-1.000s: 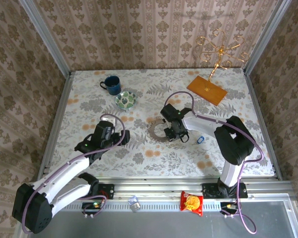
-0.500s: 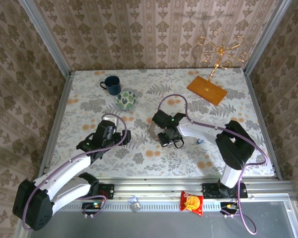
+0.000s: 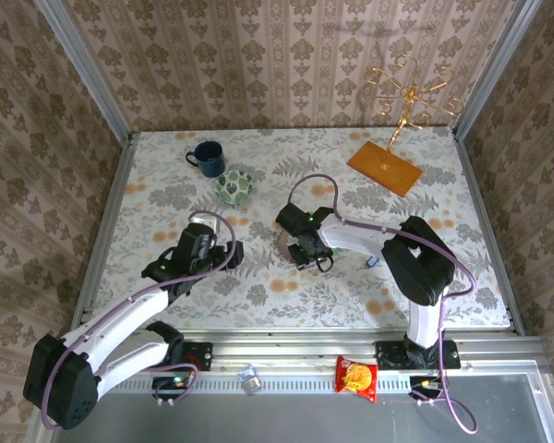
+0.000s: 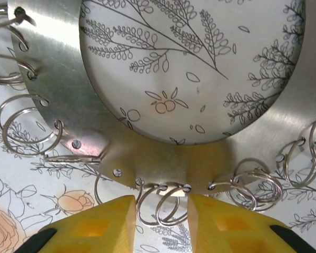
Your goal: Put the keys on the keyring
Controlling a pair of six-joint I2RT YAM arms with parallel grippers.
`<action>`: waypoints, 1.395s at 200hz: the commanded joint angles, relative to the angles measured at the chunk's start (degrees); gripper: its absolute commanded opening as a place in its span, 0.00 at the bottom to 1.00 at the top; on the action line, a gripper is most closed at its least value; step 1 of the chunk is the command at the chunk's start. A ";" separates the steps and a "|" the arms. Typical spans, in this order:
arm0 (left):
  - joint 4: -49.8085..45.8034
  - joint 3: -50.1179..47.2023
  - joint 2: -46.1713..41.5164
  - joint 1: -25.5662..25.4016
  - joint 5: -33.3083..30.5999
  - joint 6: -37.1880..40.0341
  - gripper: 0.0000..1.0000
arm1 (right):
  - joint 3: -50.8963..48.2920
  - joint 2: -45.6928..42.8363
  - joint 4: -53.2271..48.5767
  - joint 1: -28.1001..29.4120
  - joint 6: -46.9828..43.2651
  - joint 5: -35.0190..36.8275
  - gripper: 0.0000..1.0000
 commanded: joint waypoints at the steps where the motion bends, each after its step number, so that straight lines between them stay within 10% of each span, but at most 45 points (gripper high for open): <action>1: 0.19 1.47 -0.65 -0.63 -1.12 1.34 0.90 | 1.59 1.71 -2.01 -0.10 0.21 2.96 0.30; 144: 0.27 1.73 -0.47 -0.59 -1.32 1.69 0.90 | 3.60 2.01 -6.53 0.78 -2.95 9.93 0.12; 203: 0.26 1.63 -0.65 -0.59 -1.26 1.69 0.90 | 3.41 0.71 -5.15 0.84 -2.02 3.46 0.23; 279: 0.83 1.01 -0.85 -0.67 -1.21 1.14 0.89 | -13.88 -16.96 14.54 0.71 40.57 0.48 0.40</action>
